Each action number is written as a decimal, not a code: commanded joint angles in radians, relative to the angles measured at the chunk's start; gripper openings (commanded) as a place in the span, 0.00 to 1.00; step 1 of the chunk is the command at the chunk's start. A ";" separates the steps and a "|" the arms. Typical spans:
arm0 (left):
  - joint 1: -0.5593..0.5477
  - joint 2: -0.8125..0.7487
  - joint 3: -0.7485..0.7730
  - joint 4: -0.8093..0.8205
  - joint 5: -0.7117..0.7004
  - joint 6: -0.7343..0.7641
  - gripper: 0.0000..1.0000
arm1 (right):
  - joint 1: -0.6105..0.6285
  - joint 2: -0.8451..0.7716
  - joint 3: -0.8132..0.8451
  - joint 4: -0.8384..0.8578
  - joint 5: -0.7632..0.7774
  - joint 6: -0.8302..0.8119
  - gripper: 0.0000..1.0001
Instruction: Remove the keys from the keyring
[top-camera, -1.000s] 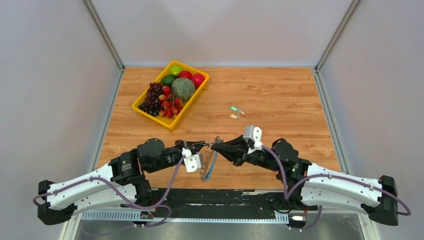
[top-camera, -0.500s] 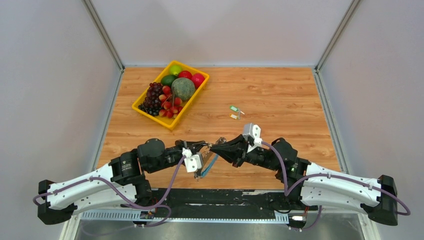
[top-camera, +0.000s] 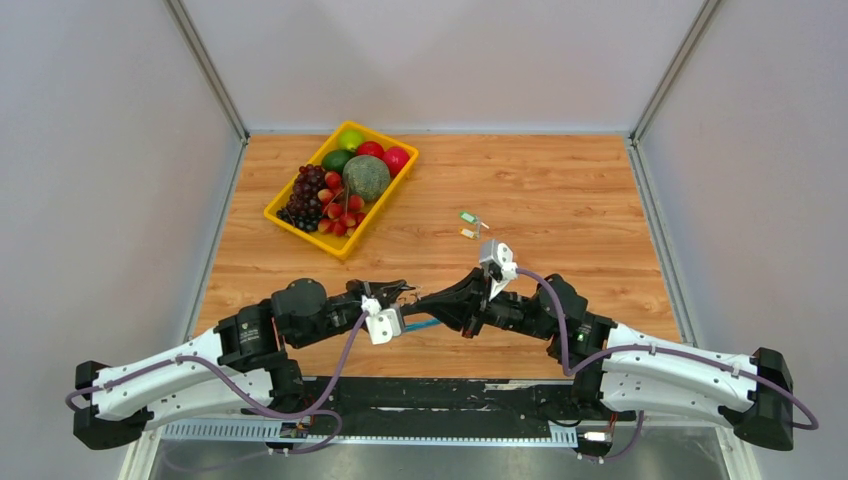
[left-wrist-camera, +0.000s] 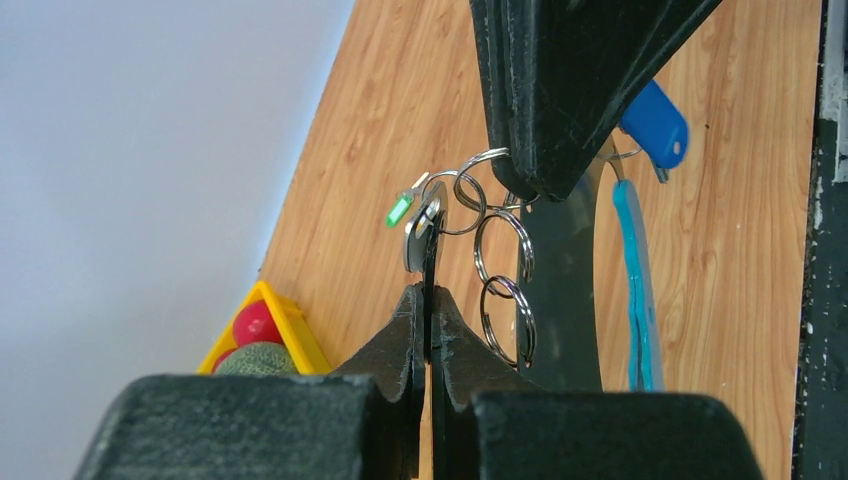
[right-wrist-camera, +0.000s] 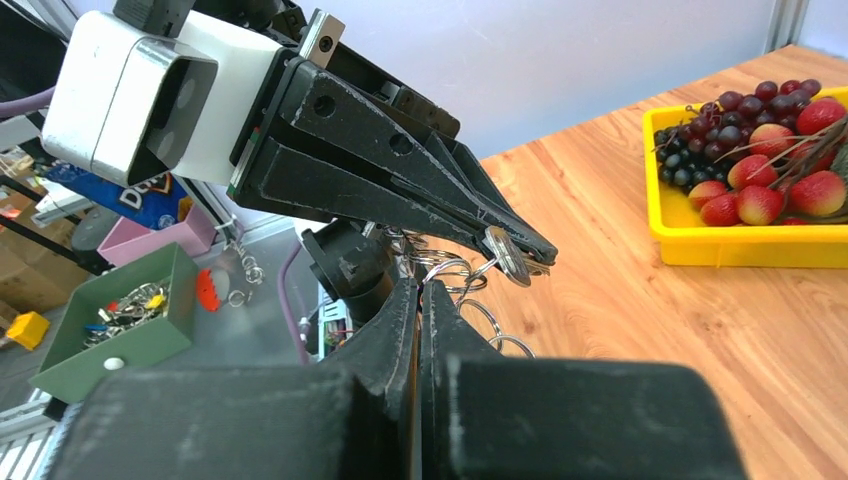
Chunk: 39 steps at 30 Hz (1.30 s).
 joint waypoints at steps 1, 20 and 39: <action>0.005 -0.013 0.035 0.054 -0.057 0.007 0.00 | 0.009 0.006 -0.023 0.045 -0.083 0.114 0.00; 0.005 -0.056 0.017 0.084 -0.061 0.008 0.00 | -0.003 0.067 -0.086 0.157 -0.192 0.242 0.00; 0.005 -0.021 0.014 0.064 0.077 0.002 0.22 | -0.009 -0.044 0.137 -0.193 -0.122 -0.048 0.00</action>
